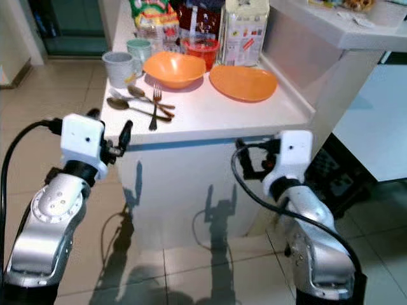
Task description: Setting the table
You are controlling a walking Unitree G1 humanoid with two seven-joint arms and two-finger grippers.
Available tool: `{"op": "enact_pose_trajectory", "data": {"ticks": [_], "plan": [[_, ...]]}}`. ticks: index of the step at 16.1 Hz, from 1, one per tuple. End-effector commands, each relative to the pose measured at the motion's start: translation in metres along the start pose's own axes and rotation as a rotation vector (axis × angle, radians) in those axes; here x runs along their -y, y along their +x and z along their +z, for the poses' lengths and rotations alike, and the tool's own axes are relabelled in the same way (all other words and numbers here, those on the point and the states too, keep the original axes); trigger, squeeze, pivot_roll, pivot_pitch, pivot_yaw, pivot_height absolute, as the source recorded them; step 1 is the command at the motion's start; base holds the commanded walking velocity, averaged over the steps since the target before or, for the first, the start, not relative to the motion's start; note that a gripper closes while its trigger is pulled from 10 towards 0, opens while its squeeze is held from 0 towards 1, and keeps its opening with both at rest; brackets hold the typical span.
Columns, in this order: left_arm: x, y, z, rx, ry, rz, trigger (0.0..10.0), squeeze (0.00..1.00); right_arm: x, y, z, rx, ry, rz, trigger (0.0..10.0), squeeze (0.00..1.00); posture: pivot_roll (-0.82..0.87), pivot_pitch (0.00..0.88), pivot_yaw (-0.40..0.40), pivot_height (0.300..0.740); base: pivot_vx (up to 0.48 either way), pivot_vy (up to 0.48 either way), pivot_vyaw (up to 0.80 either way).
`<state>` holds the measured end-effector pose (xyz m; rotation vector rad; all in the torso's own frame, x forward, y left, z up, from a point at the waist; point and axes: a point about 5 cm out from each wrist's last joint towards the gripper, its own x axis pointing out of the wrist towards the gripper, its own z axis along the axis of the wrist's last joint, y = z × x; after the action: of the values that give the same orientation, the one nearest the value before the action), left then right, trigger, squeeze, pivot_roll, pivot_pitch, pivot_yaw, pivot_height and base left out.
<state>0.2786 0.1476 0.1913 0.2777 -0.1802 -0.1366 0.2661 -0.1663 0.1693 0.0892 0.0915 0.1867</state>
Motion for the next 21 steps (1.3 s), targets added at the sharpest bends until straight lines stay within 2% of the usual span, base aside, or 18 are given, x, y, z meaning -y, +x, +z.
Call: {"op": "enact_pose_trajectory", "data": {"ticks": [1,4,8,16,18,19,21], "plan": [[0.000,0.004,0.003,0.008,-0.004,-0.007,10.0,0.00,-0.001,0.003,0.002,-0.004,0.000,0.014,10.0,0.00,0.03,0.000,-0.077,0.740,0.319,0.000,-0.43],[0.001,0.008,0.004,0.011,-0.010,-0.021,10.0,0.00,-0.002,0.003,0.001,-0.012,0.008,0.024,10.0,0.00,0.03,0.000,-0.070,0.740,0.339,0.000,-0.29],[0.000,0.011,0.003,-0.011,0.003,-0.038,10.0,0.00,-0.012,0.003,-0.002,-0.031,-0.019,0.119,10.0,0.00,0.03,0.000,-0.062,0.740,0.350,0.000,0.00],[0.005,0.014,0.001,-0.023,-0.032,-0.094,10.0,0.00,-0.012,0.000,-0.005,-0.048,-0.034,0.135,10.0,0.00,0.02,0.000,-0.050,0.740,0.346,0.000,0.00],[0.008,0.016,-0.004,-0.070,-0.043,-0.119,10.0,0.00,-0.011,-0.001,-0.006,-0.054,-0.039,0.133,10.0,0.00,0.02,0.000,-0.053,0.740,0.000,0.000,0.00],[0.010,0.017,-0.008,-0.100,-0.021,-0.133,10.0,0.00,-0.010,-0.001,-0.006,-0.057,-0.041,0.132,10.0,0.00,0.01,0.000,-0.053,0.740,0.000,0.000,0.00],[0.008,0.031,-0.017,-0.210,-0.018,-0.152,10.0,0.00,-0.008,-0.002,-0.006,-0.061,-0.047,0.132,10.0,0.00,0.01,0.000,-0.052,0.740,0.000,0.000,0.00]]}}
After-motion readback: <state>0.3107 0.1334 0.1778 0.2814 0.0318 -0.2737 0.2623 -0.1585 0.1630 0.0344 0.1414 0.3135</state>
